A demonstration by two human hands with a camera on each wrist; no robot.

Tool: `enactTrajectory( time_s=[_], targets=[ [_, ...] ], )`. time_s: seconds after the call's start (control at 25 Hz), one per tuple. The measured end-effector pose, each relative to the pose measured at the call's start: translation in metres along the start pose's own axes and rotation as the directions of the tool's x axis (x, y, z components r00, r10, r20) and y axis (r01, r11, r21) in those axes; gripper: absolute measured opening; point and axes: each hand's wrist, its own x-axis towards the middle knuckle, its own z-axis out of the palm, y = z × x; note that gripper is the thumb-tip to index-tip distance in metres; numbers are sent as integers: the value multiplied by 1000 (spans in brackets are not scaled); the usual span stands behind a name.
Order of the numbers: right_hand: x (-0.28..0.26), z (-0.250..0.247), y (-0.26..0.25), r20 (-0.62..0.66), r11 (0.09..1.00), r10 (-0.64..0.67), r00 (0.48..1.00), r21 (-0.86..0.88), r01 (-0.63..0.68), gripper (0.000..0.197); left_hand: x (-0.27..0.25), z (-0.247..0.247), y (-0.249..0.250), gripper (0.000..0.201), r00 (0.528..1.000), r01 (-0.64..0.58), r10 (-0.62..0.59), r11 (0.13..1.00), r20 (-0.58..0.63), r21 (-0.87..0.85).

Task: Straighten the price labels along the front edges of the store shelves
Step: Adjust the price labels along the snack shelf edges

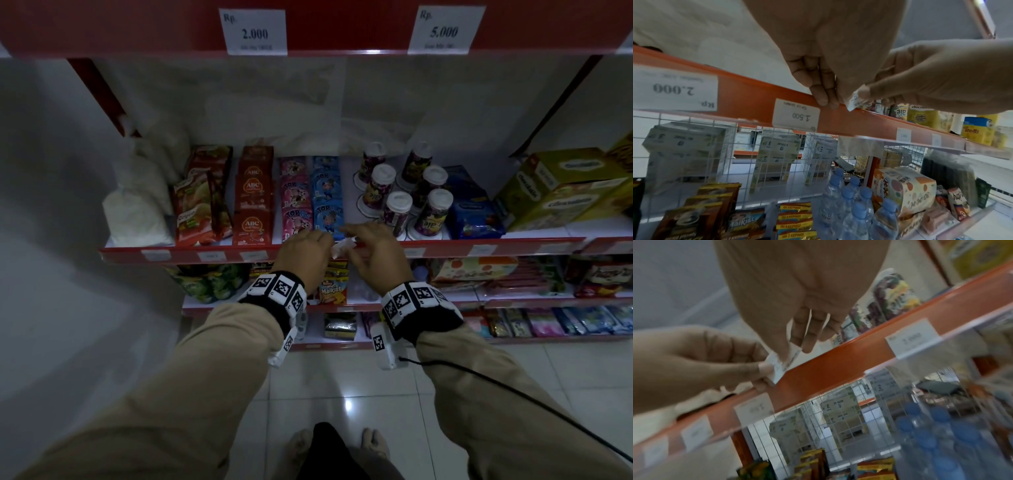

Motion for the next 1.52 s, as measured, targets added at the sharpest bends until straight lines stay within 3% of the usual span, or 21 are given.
enactTrajectory(
  time_s=[0.08, 0.24, 0.44, 0.6, 0.8, 1.12, 1.52],
  targets=[
    [5, 1, 0, 24, 994, -37, 999, -106, 40, 23, -3, -2, -1, 23, 1000, 12, -12, 1000, -16, -23],
    [5, 3, 2, -124, 999, 42, 991, 19, -40, 16, -11, -6, -11, 19, 997, 62, -66, 992, -31, -111],
    [8, 11, -1, -44, 999, 34, 998, -33, -36, 13, -13, -6, -14, 24, 991, 131, -136, 971, -14, -198],
    [6, 15, -3, -56, 998, 24, 998, -60, -27, 17, -13, 0, -13, 36, 996, 82, -81, 996, 40, -41],
    [1, 15, -11, 39, 974, 12, 999, -226, -3, 19, -10, 4, -12, 28, 997, 73, -76, 993, 30, 89],
    [3, 10, -7, 171, 923, 55, 984, -385, 15, 19, -8, 11, -12, 26, 998, 52, -58, 987, 34, 150],
    [-3, 15, 0, 97, 909, 48, 994, -417, -3, 15, -8, 15, -13, 23, 997, 65, -69, 984, 21, 166]
  ],
)
